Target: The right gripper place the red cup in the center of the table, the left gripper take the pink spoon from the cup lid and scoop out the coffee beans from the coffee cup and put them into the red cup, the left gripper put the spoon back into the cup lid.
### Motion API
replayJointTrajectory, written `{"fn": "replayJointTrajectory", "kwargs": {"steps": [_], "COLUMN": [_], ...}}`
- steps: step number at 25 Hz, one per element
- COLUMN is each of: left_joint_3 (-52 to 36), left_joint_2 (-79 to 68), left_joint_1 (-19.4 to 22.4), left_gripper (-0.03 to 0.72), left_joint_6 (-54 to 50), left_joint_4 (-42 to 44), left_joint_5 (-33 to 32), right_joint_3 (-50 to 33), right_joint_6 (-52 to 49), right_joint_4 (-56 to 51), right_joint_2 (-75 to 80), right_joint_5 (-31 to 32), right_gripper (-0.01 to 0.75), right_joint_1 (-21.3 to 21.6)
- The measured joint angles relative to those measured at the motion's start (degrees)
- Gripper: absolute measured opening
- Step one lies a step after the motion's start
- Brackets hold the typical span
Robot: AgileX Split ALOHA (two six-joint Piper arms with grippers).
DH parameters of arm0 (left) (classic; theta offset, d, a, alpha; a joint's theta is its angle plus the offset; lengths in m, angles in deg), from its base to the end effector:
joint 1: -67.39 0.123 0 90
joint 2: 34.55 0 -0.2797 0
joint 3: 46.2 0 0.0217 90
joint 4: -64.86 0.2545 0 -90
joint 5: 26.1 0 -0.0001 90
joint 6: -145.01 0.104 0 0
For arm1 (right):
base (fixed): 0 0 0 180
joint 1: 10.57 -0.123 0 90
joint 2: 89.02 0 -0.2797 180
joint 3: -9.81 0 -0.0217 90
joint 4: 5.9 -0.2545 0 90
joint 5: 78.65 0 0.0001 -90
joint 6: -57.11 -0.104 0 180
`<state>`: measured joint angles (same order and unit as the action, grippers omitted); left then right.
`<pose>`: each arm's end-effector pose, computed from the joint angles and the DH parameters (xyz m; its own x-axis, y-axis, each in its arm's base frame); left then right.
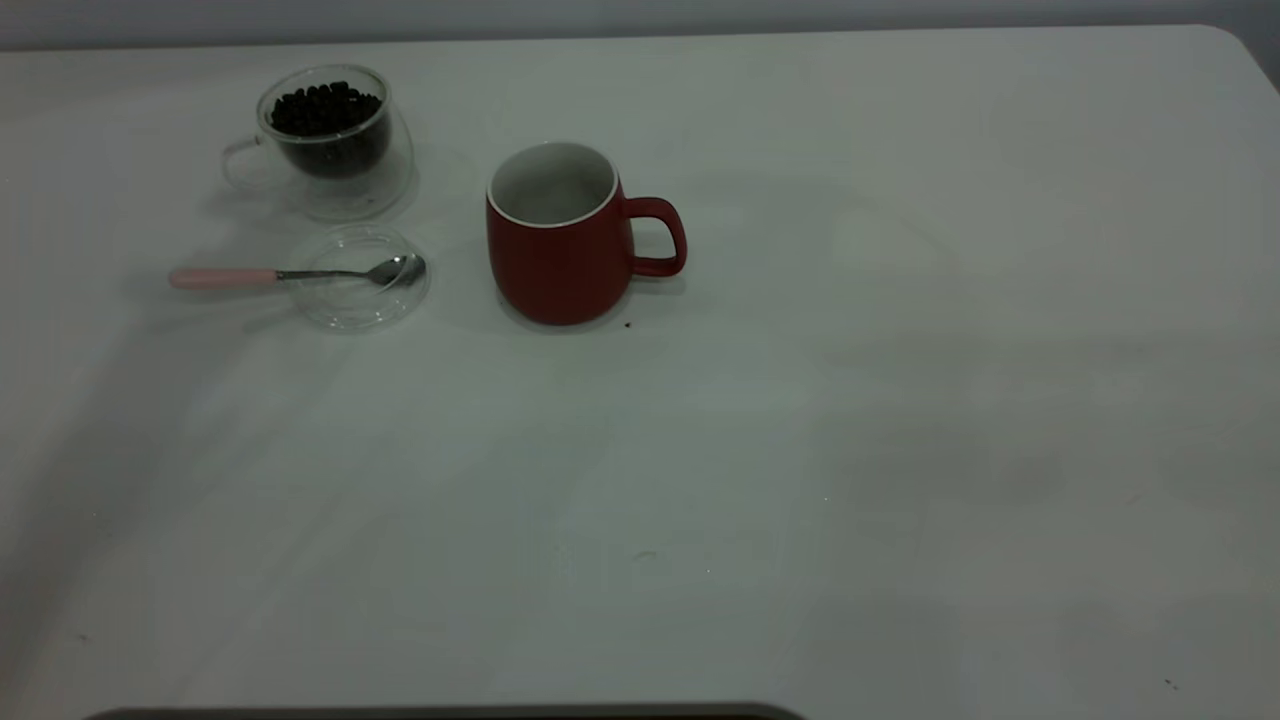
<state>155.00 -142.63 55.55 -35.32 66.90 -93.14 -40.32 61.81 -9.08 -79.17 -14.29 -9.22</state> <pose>0.3779 -0.0757 0.3310 -0.8774 0.1922 -0.4396 0.1981 0.9796 0.0330 0.0198 0.0047 0.2583 -0.5615 -0.0447 -0.8263 -0.0504 0.9985 -0.0197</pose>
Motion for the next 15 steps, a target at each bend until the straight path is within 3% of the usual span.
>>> {"fn": "replayJointTrajectory", "kwargs": {"steps": [15], "left_joint_3": [-44.91], "left_joint_2": [56.54], "left_joint_1": [0.00], "left_gripper": [0.588], "left_joint_6": [-4.98], "left_joint_4": [0.08], "left_joint_5": [0.00], "right_joint_3": [0.00], "right_joint_6": [0.00], "right_joint_4": [0.00], "right_joint_2": [0.00], "right_joint_5": [0.00], "right_gripper": [0.590], "right_joint_1": [0.00]}}
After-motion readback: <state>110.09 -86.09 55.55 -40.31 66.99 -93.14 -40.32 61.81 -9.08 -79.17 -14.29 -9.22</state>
